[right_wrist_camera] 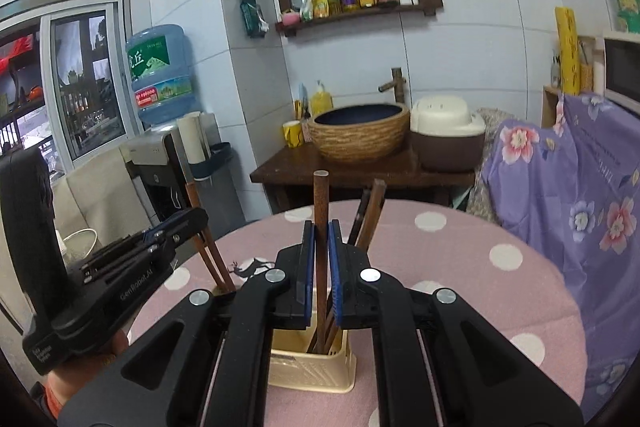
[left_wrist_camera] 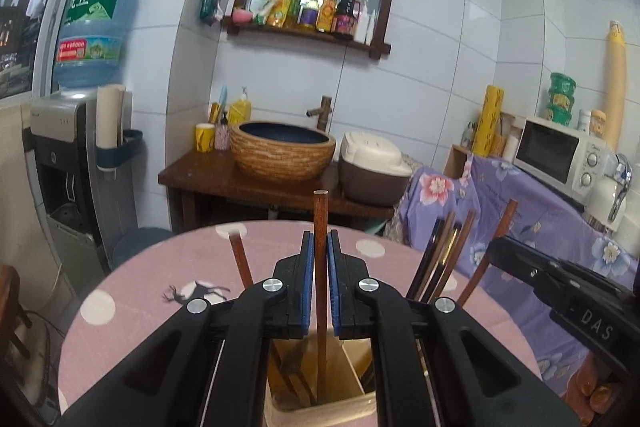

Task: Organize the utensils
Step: 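Insert both chopsticks into the caddy and open both tools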

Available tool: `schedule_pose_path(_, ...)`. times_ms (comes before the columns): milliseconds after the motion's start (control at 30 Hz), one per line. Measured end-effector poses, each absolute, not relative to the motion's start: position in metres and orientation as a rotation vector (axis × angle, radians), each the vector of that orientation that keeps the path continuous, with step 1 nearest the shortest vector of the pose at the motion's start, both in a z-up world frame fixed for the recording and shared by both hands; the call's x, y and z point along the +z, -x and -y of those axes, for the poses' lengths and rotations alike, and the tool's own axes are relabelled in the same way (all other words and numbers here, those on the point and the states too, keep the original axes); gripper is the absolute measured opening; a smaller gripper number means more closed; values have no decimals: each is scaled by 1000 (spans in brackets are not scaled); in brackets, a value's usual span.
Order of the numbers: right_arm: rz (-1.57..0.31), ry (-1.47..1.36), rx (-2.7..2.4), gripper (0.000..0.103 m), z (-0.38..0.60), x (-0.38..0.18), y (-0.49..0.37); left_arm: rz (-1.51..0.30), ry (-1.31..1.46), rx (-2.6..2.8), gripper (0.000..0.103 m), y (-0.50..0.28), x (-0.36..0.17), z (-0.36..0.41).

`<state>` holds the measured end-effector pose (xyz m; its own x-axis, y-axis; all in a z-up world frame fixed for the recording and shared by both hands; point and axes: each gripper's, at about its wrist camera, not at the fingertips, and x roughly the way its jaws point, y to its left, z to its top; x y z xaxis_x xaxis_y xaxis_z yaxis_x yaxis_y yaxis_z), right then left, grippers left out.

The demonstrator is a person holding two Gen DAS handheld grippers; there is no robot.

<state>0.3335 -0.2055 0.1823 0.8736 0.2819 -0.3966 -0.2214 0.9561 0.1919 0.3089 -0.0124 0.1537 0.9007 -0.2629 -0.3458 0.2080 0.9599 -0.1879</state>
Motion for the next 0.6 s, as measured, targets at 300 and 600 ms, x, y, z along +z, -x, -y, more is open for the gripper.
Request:
schedule_pose_path(300, -467, -149, 295, 8, 206, 161, -338, -395, 122, -240, 8, -308, 139, 12)
schedule_pose_path(600, -382, -118, 294, 19, 209, 159, -306, -345, 71, -238, 15, -279, 137, 8)
